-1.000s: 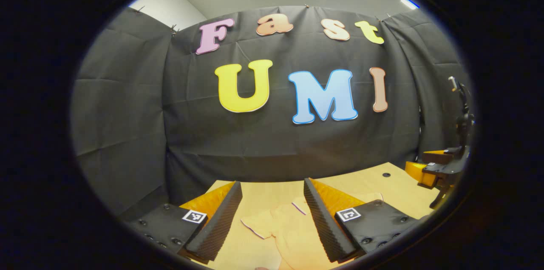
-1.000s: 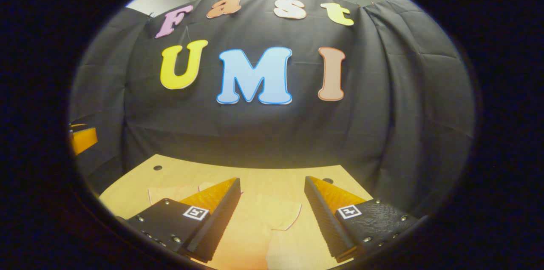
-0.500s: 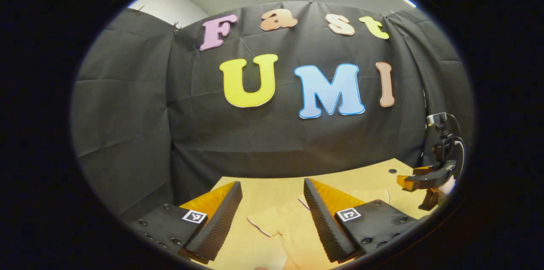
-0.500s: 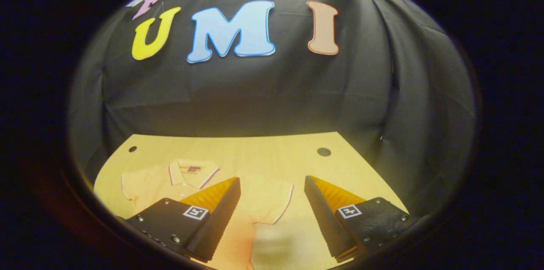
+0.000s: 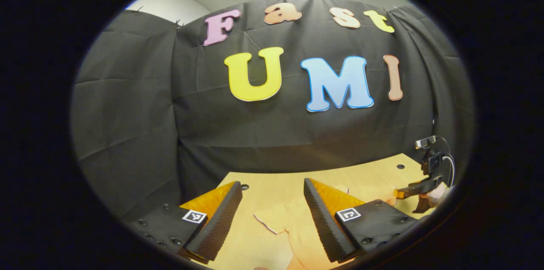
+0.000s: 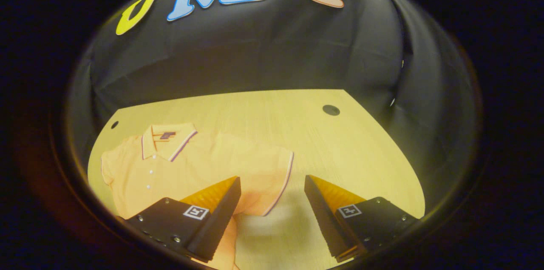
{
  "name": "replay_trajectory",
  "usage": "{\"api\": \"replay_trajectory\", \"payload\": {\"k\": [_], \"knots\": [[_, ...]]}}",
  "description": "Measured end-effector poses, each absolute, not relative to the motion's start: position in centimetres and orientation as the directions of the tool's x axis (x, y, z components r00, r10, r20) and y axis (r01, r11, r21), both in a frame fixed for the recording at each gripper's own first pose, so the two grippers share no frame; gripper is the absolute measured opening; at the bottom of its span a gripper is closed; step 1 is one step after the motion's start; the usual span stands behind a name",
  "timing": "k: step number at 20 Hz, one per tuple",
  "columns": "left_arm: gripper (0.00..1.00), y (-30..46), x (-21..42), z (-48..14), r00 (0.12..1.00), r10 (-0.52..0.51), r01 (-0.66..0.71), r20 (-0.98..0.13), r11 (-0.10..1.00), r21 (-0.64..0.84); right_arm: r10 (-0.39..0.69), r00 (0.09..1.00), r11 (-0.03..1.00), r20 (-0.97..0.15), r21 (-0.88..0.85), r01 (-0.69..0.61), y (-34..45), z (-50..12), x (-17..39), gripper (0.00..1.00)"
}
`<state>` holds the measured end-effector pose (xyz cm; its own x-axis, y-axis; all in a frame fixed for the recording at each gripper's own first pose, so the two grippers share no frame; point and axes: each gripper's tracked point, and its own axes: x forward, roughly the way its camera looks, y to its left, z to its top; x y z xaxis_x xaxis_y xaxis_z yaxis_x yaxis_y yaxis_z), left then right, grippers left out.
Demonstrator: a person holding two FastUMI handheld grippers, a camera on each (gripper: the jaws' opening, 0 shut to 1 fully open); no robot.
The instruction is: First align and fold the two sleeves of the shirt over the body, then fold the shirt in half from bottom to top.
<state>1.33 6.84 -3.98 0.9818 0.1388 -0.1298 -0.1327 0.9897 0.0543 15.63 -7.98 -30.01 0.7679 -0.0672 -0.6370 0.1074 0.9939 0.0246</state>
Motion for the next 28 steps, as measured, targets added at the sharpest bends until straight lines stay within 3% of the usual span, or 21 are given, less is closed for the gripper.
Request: {"api": "replay_trajectory", "payload": {"k": [6,8,12,13,14,15,17,18,21,22,28], "knots": [[0.94,6.8,1.9,-4.5,0.977,0.148,-0.140,-0.152,0.988,0.060,-0.096,0.708,0.992,-0.700,-0.006,0.129,-8.8,-33.9,15.9,0.94],[0.94,6.7,2.1,-4.7,0.976,0.147,-0.140,-0.160,0.988,0.059,-0.090,0.694,0.993,-0.714,-0.010,0.118,-8.6,-34.8,15.6,0.82],[0.94,6.4,2.9,-4.9,0.975,0.147,-0.138,-0.165,0.988,0.064,-0.044,0.692,0.993,-0.720,0.048,0.112,-7.6,-35.6,15.4,0.81],[0.94,6.2,3.1,-4.9,0.976,0.145,-0.136,-0.166,0.989,0.063,-0.013,0.698,0.990,-0.716,0.089,0.110,-7.2,-35.7,15.7,0.77],[0.94,6.0,3.1,-4.9,0.976,0.142,-0.134,-0.166,0.989,0.061,-0.011,0.701,0.990,-0.713,0.093,0.110,-7.4,-35.3,15.7,0.59],[0.94,5.9,3.4,-4.9,0.976,0.142,-0.134,-0.167,0.989,0.059,0.004,0.708,0.991,-0.706,0.097,0.091,-7.1,-35.7,16.0,0.54],[0.94,5.6,3.6,-5.1,0.976,0.138,-0.131,-0.171,0.990,0.052,0.047,0.711,0.990,-0.702,0.129,0.062,-6.1,-35.7,16.0,0.32],[0.94,5.4,3.6,-5.2,0.976,0.137,-0.130,-0.172,0.990,0.050,0.044,0.711,0.989,-0.702,0.132,0.070,-6.2,-35.5,16.1,0.07],[0.95,5.2,3.9,-5.4,0.975,0.133,-0.127,-0.179,0.991,0.045,0.052,0.687,0.980,-0.725,0.170,0.106,-6.1,-35.4,16.2,0.07],[0.95,5.3,4.1,-5.5,0.974,0.133,-0.128,-0.181,0.991,0.042,0.056,0.684,0.979,-0.728,0.176,0.107,-6.2,-35.4,16.3,0.00],[0.93,5.7,4.0,-5.9,0.972,0.136,-0.133,-0.190,0.991,0.031,0.058,0.665,0.980,-0.745,0.171,0.106,-6.1,-35.1,16.7,0.00]]}}
